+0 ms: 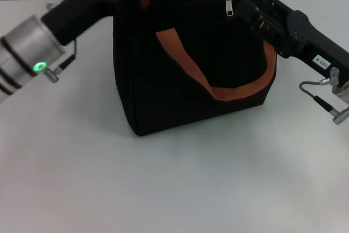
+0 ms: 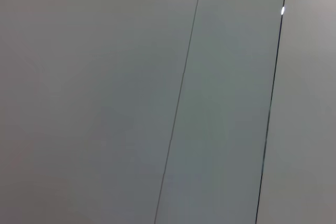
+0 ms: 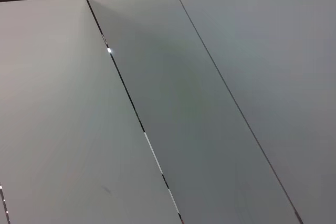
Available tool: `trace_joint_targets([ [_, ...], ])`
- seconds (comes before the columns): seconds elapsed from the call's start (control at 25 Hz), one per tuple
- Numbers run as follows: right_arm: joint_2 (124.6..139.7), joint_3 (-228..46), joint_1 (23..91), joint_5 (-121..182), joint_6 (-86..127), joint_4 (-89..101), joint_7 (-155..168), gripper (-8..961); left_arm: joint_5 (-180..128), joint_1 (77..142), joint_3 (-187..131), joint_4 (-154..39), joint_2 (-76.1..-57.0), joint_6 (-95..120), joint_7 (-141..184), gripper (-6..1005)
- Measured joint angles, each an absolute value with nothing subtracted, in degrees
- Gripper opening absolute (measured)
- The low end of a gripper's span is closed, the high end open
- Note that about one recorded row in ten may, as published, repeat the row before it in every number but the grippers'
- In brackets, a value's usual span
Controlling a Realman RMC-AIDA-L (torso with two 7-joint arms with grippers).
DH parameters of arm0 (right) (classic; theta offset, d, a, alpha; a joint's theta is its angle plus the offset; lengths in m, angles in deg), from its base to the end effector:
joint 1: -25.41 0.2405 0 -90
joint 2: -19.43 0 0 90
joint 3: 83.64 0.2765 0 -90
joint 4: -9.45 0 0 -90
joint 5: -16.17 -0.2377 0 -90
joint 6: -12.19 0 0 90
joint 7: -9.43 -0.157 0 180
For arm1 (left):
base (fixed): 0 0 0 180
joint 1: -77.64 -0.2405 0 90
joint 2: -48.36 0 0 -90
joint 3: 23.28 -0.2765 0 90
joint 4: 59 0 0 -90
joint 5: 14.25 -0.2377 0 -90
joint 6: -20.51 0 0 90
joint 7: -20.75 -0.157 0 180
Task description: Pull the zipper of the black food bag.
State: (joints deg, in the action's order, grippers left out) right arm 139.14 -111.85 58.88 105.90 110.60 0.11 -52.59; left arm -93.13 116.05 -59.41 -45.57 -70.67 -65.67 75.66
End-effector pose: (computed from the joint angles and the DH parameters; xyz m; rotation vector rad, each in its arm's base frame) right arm 0.2516 0.3506 -0.0380 -2.2407 0.6469 1.5459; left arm -0.2333 0.4089 -0.0252 -2.1874 -0.4436 -1.3248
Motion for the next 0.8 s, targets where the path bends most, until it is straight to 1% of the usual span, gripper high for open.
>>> trace_joint_targets([
  [0.08,139.15,-111.86,58.47,105.9,110.93,0.27,-52.03,508,-91.79,115.17,-59.4,-45.39,-70.56,-67.96,75.69,172],
  [0.2,139.14,-111.86,58.03,105.9,111.18,0.58,-51.4,617,-87.76,111.25,-59.33,-42.63,-70.3,-75.3,77.79,247],
  [0.44,139.1,-112.89,57.16,106.29,113.57,0.63,-47.71,617,-88.91,105.2,-60.97,-37.96,-70.14,-85.12,80.38,487],
  [0.64,138.75,-119.14,55.81,109.84,113.37,-2.37,-44.19,617,-96.21,99.45,-66.15,-34.38,-69.32,-89.58,77.0,675],
  [0.76,138.78,-120.99,53.41,110.61,113.1,-3.01,-39.25,616,-103.26,94.39,-68.76,-32.45,-68.98,-92.35,72.25,776],
  [0.8,138.83,-121.14,52.33,110.62,113.05,-2.99,-37.29,616,-107.65,92.0,-70.3,-32.42,-69.16,-92.46,66.88,810],
])
